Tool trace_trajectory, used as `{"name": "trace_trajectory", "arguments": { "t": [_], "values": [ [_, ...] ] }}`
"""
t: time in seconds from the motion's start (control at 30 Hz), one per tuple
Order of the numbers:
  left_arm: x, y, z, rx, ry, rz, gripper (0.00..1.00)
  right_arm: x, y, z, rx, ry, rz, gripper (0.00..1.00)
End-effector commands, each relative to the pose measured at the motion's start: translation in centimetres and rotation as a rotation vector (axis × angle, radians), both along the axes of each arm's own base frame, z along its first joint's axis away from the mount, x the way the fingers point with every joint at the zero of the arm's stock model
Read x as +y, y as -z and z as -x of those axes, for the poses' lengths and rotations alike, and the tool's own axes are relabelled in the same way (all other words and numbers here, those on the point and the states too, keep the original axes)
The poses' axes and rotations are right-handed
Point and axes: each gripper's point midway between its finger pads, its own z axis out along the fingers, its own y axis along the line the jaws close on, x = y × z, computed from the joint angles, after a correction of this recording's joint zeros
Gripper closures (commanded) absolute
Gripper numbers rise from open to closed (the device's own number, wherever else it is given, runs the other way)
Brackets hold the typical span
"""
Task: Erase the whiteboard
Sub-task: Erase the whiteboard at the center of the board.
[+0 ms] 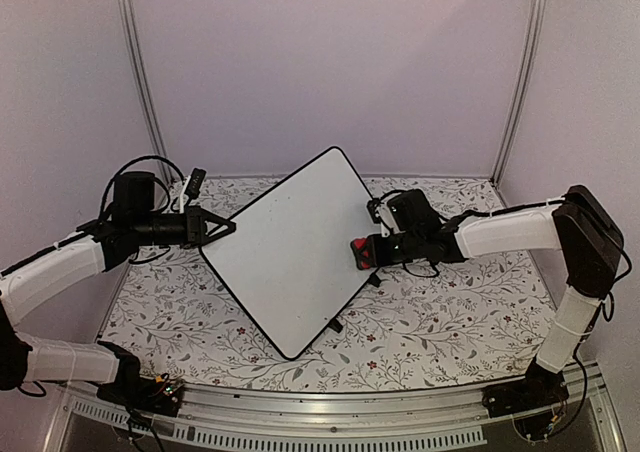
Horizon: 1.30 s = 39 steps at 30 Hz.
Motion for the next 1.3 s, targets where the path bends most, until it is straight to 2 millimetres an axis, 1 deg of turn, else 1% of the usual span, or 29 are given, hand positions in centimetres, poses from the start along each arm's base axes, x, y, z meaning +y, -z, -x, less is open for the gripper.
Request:
{"name": "trace_trajectory", "arguments": {
  "t": [0.0, 0.1, 0.23, 0.47, 0.57, 0.73, 0.93, 1.03, 1.13, 1.27],
  "values": [
    [-1.2, 0.0, 1.8, -0.02, 0.116, 0.023, 1.0, 0.0, 1.6, 1.0, 0.049, -0.013, -0.023, 1.0],
    [-1.2, 0.0, 1.7, -0.02, 0.116, 0.022, 1.0, 0.0, 1.9, 1.6, 0.051, -0.015, -0.014, 1.0],
    [-1.2, 0.1, 1.7, -0.018, 0.114, 0.021, 1.0, 0.4, 1.9, 2.3, 0.051, -0.03, -0.003, 1.0],
    [-1.1, 0.1, 1.7, -0.019, 0.113, 0.02, 1.0, 0.7, 3.0, 4.2, 0.073, -0.053, 0.017, 1.0],
    [-1.2, 0.1, 1.8, -0.018, 0.115, 0.022, 1.0, 0.5, 3.5, 4.9, 0.085, -0.056, 0.024, 1.0],
    [-1.2, 0.1, 1.7, -0.019, 0.114, 0.022, 1.0, 0.5, 3.7, 5.9, 0.098, -0.066, 0.027, 1.0],
    [-1.2, 0.0, 1.8, -0.022, 0.114, 0.023, 1.0, 1.3, 4.2, 7.7, 0.098, -0.1, 0.056, 1.0],
    [-1.2, -0.1, 1.8, -0.023, 0.116, 0.023, 1.0, 1.2, 4.9, 8.7, 0.117, -0.11, 0.09, 1.0],
    [-1.3, 0.0, 1.8, -0.016, 0.121, 0.027, 1.0, 1.0, 4.8, 8.8, 0.111, -0.102, 0.091, 1.0],
    [-1.3, 0.1, 1.8, -0.016, 0.121, 0.027, 1.0, 0.9, 4.0, 8.1, 0.084, -0.073, 0.097, 1.0]
  ]
}}
